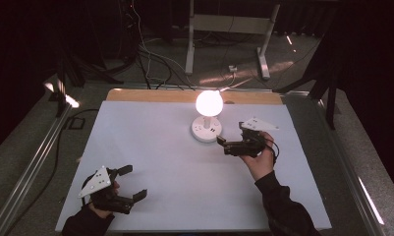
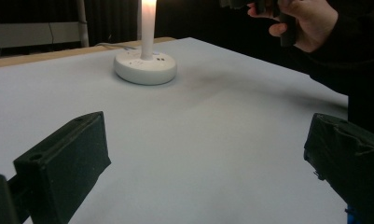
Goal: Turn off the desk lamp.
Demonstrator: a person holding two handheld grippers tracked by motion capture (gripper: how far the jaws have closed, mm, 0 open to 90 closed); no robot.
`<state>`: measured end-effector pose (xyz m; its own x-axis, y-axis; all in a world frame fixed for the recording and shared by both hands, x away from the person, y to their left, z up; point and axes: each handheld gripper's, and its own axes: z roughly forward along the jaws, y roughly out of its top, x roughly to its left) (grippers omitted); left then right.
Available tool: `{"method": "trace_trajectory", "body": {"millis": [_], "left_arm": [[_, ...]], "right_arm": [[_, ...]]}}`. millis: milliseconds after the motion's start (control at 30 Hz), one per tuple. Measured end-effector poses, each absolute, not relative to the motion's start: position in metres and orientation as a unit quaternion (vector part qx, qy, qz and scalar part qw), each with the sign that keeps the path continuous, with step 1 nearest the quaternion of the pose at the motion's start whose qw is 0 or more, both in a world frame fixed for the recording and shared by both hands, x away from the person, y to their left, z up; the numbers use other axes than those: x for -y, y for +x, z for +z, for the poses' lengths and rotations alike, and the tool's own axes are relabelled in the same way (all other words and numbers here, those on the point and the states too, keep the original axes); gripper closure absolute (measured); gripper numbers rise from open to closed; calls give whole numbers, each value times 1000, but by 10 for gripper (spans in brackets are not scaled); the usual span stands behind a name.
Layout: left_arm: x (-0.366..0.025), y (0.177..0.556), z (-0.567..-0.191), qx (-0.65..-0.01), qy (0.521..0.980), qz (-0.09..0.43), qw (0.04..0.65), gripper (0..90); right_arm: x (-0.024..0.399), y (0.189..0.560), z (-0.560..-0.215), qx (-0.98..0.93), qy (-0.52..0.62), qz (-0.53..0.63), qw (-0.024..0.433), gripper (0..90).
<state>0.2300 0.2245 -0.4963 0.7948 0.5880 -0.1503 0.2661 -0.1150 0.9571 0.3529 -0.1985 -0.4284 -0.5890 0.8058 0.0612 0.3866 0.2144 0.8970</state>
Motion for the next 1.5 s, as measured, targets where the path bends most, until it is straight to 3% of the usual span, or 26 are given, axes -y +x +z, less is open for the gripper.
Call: {"method": "trace_trajectory", "body": {"millis": [433,1033,1100,1133,1267,1500], "left_arm": [[-225,230,-496,-289,733,134,600,5],[-226,230,-495,-289,733,134,601,5],[-226,230,-495,-289,733,133,602,5],[-226,230,-495,-289,733,133,601,5],[-225,230,-496,-288,733,133,601,5],[-226,230,-496,-290,733,133,601,5]], "right_arm": [[182,364,-439,-752,411,464,225,162],[167,383,-462,-760,433,429,227,550],[165,386,-466,-762,436,422,228,644],[165,386,-466,-762,436,422,228,644],[160,389,-471,-771,433,407,229,899],[158,395,-477,-772,437,409,212,900]]}}
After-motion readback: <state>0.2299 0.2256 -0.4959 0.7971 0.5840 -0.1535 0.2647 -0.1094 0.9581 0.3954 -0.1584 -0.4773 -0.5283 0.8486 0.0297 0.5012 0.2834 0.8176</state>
